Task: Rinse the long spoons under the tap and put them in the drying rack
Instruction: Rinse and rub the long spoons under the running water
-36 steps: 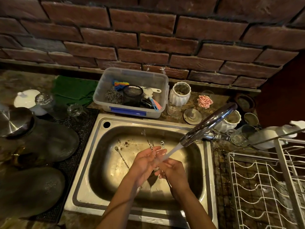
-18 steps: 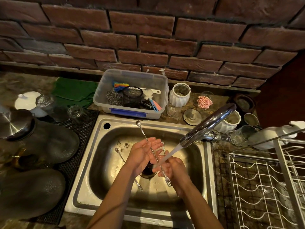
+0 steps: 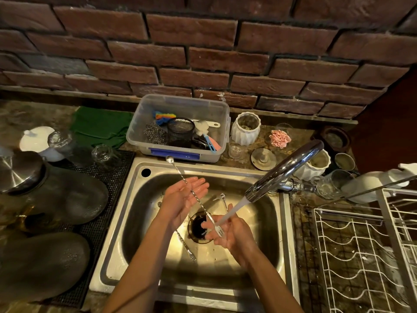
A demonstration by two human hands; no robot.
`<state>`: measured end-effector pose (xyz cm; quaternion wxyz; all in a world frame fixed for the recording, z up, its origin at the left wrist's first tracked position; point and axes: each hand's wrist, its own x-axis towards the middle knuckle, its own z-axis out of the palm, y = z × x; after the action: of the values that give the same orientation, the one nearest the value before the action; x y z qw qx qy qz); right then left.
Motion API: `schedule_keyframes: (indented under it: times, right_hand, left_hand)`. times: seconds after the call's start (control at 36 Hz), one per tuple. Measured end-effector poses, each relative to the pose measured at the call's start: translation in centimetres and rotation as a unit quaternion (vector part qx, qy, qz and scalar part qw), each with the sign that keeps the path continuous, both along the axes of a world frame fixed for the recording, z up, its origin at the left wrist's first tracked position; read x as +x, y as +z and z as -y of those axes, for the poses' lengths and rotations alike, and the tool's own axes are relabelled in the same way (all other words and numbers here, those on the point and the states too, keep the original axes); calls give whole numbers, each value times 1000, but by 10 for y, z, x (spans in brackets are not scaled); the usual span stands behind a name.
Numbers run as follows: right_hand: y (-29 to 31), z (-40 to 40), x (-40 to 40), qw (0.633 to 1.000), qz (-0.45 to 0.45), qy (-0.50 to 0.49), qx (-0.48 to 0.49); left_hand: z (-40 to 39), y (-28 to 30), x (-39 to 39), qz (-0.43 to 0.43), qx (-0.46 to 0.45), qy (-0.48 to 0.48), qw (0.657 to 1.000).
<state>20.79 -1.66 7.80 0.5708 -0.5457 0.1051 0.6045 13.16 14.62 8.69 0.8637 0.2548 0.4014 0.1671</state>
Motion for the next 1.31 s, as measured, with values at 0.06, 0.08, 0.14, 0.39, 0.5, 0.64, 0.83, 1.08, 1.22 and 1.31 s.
schedule_keyframes:
  times: [0.06, 0.08, 0.14, 0.39, 0.5, 0.64, 0.83, 1.08, 1.22, 1.31]
  right_hand:
    - [-3, 0, -2, 1000, -6, -3, -10]
    - [-4, 0, -3, 1000, -1, 0, -16]
    - [-5, 0, -5, 1000, 12, 9, -26]
    - [-2, 5, -12, 997, 79, -1, -4]
    - [0, 7, -12, 995, 104, -9, -4]
    - [3, 13, -11, 987, 158, 11, -14]
    - [9, 27, -13, 964, 256, 51, -49]
    - [22, 49, -19, 950, 294, 71, -77]
    - [25, 58, -24, 935, 330, 90, -87]
    - [28, 61, -29, 924, 357, 102, -98]
  left_hand:
    - [-2, 0, -3, -3, -3, 5, 1000]
    - [-3, 0, -3, -5, -5, 9, 1000]
    - [-3, 0, -5, -10, -7, 13, 1000]
    - [11, -6, -13, 31, -32, 17, 999]
    - [25, -6, -10, 20, -9, 1, 1000]
    - [47, -8, -8, 3, 6, -16, 1000]
    - [70, -14, -8, -7, -20, -13, 1000]
    - [83, -13, -6, -16, -73, -5, 997]
    - [90, -12, -5, -10, -112, 4, 994]
    - [96, -15, -5, -10, -143, 26, 989]
